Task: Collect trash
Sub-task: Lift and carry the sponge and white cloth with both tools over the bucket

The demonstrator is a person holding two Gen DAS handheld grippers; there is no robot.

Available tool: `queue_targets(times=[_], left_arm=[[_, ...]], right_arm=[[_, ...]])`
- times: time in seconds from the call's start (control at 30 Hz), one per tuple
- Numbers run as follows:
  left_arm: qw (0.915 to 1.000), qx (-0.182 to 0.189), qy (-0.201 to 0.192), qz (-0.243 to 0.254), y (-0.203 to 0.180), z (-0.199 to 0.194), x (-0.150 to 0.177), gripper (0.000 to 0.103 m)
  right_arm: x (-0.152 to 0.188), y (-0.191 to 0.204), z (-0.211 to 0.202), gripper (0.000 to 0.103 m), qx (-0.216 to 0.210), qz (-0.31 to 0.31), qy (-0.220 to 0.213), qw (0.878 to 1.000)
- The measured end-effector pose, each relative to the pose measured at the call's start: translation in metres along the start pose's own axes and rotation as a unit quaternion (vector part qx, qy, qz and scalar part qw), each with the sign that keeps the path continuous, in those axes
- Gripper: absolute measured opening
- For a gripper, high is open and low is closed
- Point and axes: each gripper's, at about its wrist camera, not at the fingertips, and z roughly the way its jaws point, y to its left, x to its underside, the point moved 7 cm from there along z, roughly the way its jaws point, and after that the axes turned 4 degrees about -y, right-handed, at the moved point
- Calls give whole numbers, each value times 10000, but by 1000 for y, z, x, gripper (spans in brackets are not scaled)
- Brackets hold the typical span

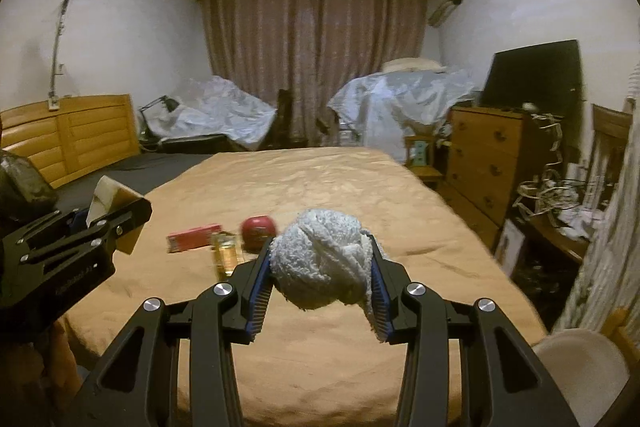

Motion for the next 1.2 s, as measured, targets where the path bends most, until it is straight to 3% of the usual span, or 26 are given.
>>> queue_targets(times=[0.3, 0.63, 0.97, 1.2], left_arm=[[9948, 989, 105, 216, -102, 13, -4, 35], [9746, 2105, 538, 539, -222, 18, 16, 35], [9408, 3008, 1337, 814, -309, 26, 58, 35], [9170, 3344, 2001, 855, -341, 43, 92, 35]], right_arm=[[-6, -120, -69, 44, 960, 55, 30, 9954], [11, -250, -127, 44, 1695, 247, 542, 9837], [65, -359, -140, 44, 1689, 1002, 1608, 9672], [109, -378, -113, 44, 1316, 1408, 2453, 9501]])
